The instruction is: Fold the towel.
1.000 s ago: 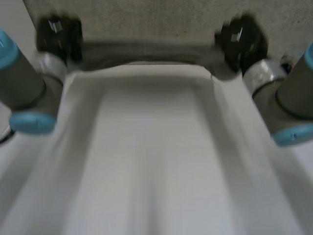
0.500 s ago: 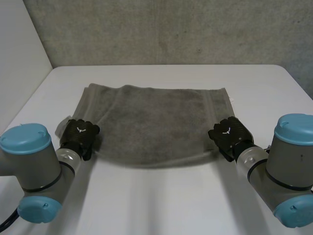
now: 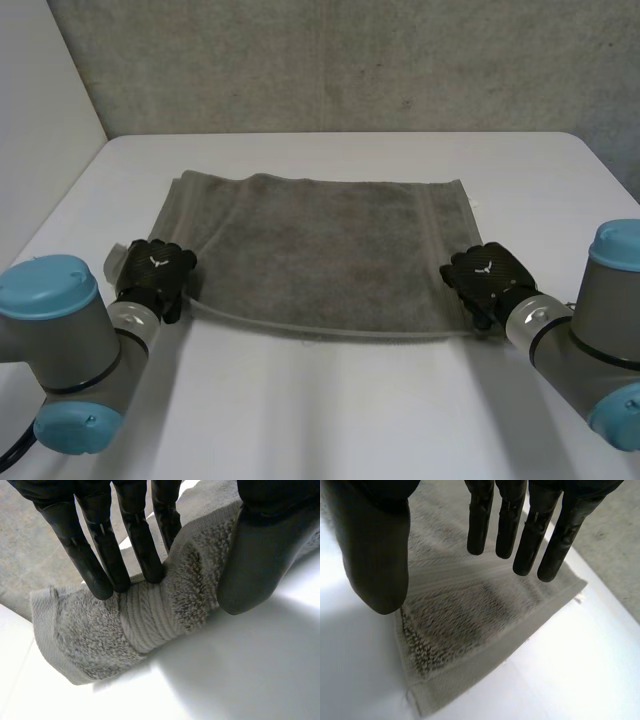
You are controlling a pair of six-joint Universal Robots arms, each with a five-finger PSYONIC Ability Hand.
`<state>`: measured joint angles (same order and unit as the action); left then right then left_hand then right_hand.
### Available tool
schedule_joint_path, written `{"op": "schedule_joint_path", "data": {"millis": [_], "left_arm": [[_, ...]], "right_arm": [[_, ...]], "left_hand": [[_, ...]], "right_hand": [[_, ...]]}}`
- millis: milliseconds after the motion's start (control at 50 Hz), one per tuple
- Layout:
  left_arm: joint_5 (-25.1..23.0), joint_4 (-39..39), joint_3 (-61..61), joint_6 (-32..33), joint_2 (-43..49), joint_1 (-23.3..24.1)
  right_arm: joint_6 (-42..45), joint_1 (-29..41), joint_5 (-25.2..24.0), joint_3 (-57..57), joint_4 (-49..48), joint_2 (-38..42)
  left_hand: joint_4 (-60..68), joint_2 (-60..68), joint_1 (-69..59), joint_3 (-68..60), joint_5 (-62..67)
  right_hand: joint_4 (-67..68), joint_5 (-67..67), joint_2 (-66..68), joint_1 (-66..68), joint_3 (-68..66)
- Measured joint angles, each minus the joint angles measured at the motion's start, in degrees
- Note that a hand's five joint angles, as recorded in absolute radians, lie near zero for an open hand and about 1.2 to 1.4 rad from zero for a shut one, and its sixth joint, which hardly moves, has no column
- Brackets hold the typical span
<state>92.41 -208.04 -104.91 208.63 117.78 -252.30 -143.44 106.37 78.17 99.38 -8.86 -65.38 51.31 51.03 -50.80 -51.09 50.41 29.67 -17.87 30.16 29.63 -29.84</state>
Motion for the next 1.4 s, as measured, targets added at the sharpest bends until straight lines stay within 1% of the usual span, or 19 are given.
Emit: {"op": "schedule_joint_path", "data": {"millis": [120,300,480,560,620,760,800,820,860,880,900,940,960,1100,1400], "left_arm": [[-0.03,-0.37,0.05,0.04,0.12,-0.61],[-0.04,-0.41,0.31,0.03,0.59,-0.76],[-0.03,-0.6,0.46,0.03,0.73,-0.74],[-0.03,-0.62,0.53,0.02,0.76,-0.76],[-0.03,-0.62,0.57,0.02,0.78,-0.8],[-0.03,-0.63,0.6,0.01,0.78,-1.04],[-0.03,-0.66,0.61,-0.01,0.75,-1.19],[-0.04,-0.71,0.61,-0.02,0.74,-1.33],[-0.06,-0.78,0.61,-0.04,0.7,-1.5],[-0.07,-0.83,0.61,-0.06,0.68,-1.62],[-0.08,-0.88,0.62,-0.07,0.65,-1.74],[-0.1,-0.95,0.63,-0.1,0.63,-1.91],[-0.1,-0.99,0.64,-0.11,0.63,-2.01],[-0.17,-1.13,0.74,-0.12,0.8,-2.25],[-0.3,-1.87,0.61,0.0,0.96,-2.32]], "right_arm": [[2.48,-1.59,-2.11,-0.28,4.88,-0.59],[3.14,-2.53,-3.0,-0.57,9.73,-2.35],[3.1,-2.79,-3.8,0.06,7.92,-1.92],[3.13,-3.05,-3.82,0.09,6.48,-0.62],[3.16,-3.26,-3.63,-0.13,5.46,1.03],[3.13,-3.62,-3.21,-0.93,4.59,3.26],[3.06,-3.78,-3.16,-1.16,4.49,3.53],[2.93,-3.98,-3.15,-1.3,4.36,3.67],[2.71,-4.37,-3.13,-1.44,4.11,3.79],[2.55,-4.7,-3.1,-1.47,3.81,3.78],[2.4,-5.07,-3.07,-1.44,3.41,3.73],[2.17,-5.61,-3.05,-1.37,2.61,3.46],[2.02,-5.98,-2.99,-1.27,2.04,3.22],[0.82,-7.81,-2.72,-0.71,-0.26,1.15],[0.05,-8.78,-2.77,-0.93,-0.66,0.78]], "left_hand": [[0.0,0.0,0.01,0.0,-0.02],[0.0,0.0,0.02,0.0,-0.1],[0.0,0.0,0.02,0.0,-0.09],[0.0,0.0,0.03,0.0,-0.11],[0.0,0.0,0.02,0.0,-0.11],[0.0,0.0,0.04,0.0,-0.11],[0.0,0.0,0.06,0.0,-0.1],[0.0,0.0,0.1,0.0,-0.1],[0.0,0.0,0.14,0.02,-0.11],[-0.33,-0.32,0.45,0.39,-0.35],[-0.71,-0.64,0.86,0.77,-0.67],[-1.5,-1.28,1.63,1.63,-1.48],[-2.15,-2.01,2.39,2.43,-2.17],[-7.9,-6.67,7.92,8.11,-8.12],[-11.32,-10.16,11.44,11.62,-11.65]], "right_hand": [[-0.63,0.66,-0.56,-0.7,0.49],[-0.63,0.65,-0.56,-0.7,0.49],[-0.57,-0.61,-0.55,-0.6,0.48],[1.16,-3.41,0.35,1.55,-0.97],[3.42,-5.84,2.71,3.75,-3.28],[17.95,-19.82,18.17,18.39,-18.25],[25.02,-26.42,24.88,25.07,-24.83],[32.04,-34.18,31.97,32.19,-31.72],[38.57,-40.92,38.97,34.46,-38.25],[43.72,-45.94,43.29,37.51,-43.2],[45.92,-48.62,44.68,40.83,-45.37],[46.75,-49.26,44.74,45.55,-46.23],[46.75,-49.26,44.75,45.86,-46.31],[46.75,-49.26,44.75,45.86,-46.32],[46.75,-49.26,44.81,45.86,-46.32]]}}
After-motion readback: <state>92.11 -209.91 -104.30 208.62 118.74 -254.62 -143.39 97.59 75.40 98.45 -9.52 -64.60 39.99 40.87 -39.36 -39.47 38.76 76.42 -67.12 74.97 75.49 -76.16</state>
